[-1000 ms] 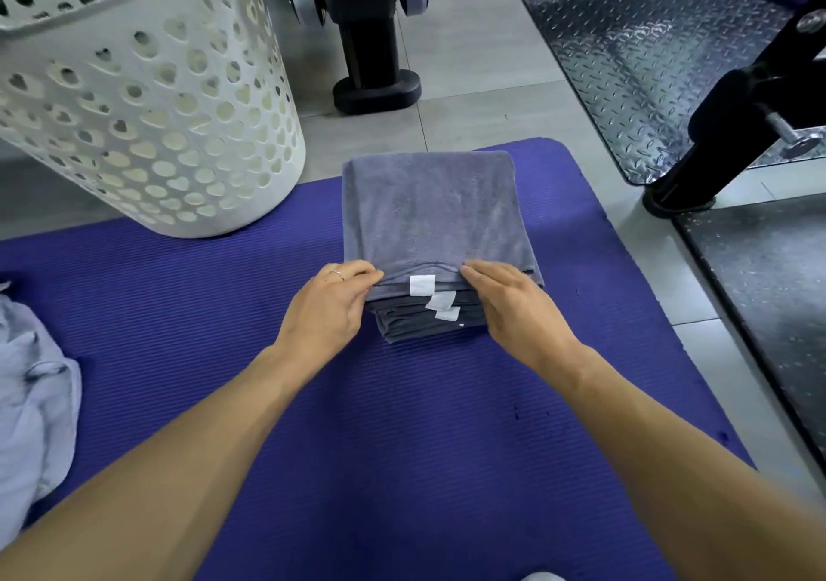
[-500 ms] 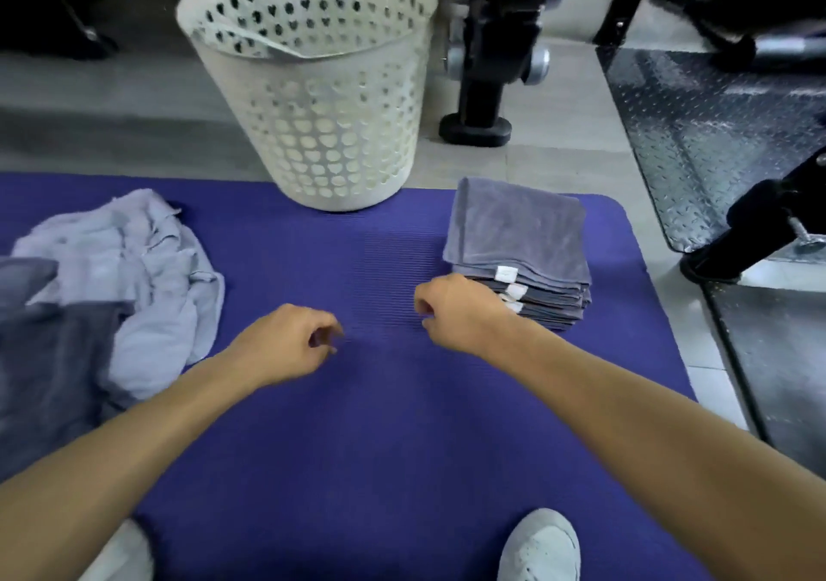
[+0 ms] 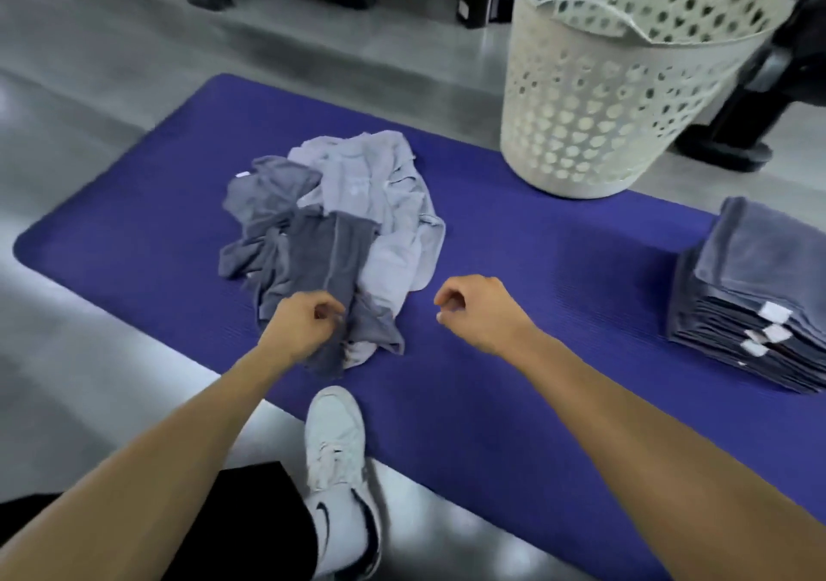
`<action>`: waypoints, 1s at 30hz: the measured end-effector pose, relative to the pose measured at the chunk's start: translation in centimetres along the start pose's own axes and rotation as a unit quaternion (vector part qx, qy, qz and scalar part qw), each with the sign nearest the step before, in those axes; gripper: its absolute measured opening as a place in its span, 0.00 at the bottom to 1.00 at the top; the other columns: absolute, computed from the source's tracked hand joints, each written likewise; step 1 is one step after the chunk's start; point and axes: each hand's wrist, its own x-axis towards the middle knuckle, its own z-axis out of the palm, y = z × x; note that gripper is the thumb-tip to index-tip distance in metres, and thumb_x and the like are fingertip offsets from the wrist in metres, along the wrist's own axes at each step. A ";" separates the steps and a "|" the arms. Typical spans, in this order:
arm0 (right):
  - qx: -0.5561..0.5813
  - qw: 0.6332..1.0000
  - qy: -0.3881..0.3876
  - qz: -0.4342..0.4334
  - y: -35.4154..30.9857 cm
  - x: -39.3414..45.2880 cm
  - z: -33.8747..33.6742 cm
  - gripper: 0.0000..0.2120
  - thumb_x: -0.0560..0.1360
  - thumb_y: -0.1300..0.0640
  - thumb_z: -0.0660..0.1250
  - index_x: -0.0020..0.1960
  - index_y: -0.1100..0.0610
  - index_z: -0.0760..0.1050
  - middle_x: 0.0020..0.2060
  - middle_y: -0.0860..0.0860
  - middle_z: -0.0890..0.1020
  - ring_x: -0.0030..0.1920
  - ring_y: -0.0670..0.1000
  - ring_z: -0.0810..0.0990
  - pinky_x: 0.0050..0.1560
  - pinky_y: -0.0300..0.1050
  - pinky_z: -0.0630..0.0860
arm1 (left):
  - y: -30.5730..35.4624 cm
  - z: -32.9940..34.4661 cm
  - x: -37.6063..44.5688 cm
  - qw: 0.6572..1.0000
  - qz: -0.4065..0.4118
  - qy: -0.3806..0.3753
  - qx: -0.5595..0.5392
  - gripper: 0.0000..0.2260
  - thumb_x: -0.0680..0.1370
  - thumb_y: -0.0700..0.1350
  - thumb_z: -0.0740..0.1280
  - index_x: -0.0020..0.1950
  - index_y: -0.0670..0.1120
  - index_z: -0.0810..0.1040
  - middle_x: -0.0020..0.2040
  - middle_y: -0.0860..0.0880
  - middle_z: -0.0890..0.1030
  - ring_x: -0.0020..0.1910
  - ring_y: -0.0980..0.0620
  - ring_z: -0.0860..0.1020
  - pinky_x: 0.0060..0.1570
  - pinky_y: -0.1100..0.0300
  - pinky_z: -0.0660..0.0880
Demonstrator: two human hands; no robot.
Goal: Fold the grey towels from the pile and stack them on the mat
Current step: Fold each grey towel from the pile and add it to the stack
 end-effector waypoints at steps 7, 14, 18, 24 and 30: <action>0.033 0.999 -0.028 0.024 -1.9 3.3 5.7 0.06 0.76 0.59 0.68 0.47 0.49 0.79 0.44 0.43 0.81 0.44 0.41 0.80 0.42 0.36 0.79 | -6.7 3.1 4.5 0.983 -0.147 0.034 -0.105 0.17 0.75 0.45 0.74 0.61 0.42 0.78 0.52 0.46 0.81 0.56 0.47 0.78 0.57 0.55 0.73; 0.064 0.996 -0.032 0.051 -0.8 3.4 7.0 0.06 0.77 0.59 0.68 0.48 0.48 0.80 0.43 0.42 0.82 0.43 0.40 0.81 0.40 0.30 0.75 | -7.6 4.2 6.5 0.964 -0.182 0.051 -0.189 0.06 0.73 0.44 0.75 0.43 0.47 0.79 0.33 0.54 0.79 0.38 0.50 0.77 0.46 0.56 0.76; 0.087 0.994 -0.011 0.064 -0.2 2.5 6.1 0.06 0.76 0.58 0.69 0.46 0.47 0.80 0.42 0.43 0.83 0.43 0.40 0.81 0.42 0.31 0.75 | -6.1 3.4 5.7 0.972 -0.139 0.020 -0.186 0.14 0.76 0.43 0.72 0.32 0.48 0.74 0.24 0.57 0.71 0.28 0.57 0.69 0.37 0.62 0.66; 0.165 0.983 0.058 0.059 0.4 -2.7 2.8 0.03 0.76 0.58 0.71 0.46 0.50 0.81 0.40 0.46 0.84 0.36 0.37 0.79 0.39 0.28 0.73 | 3.2 0.2 1.8 0.917 -0.123 -0.029 -0.379 0.10 0.77 0.40 0.71 0.37 0.45 0.76 0.29 0.49 0.75 0.29 0.51 0.74 0.32 0.63 0.76; 0.221 0.967 0.119 0.039 2.4 -10.0 -2.2 0.10 0.72 0.55 0.75 0.52 0.47 0.80 0.45 0.45 0.84 0.44 0.40 0.81 0.48 0.32 0.74 | 14.8 -1.7 -4.2 0.897 -0.051 -0.115 -0.424 0.06 0.77 0.40 0.71 0.41 0.44 0.78 0.38 0.47 0.82 0.39 0.50 0.84 0.40 0.60 0.81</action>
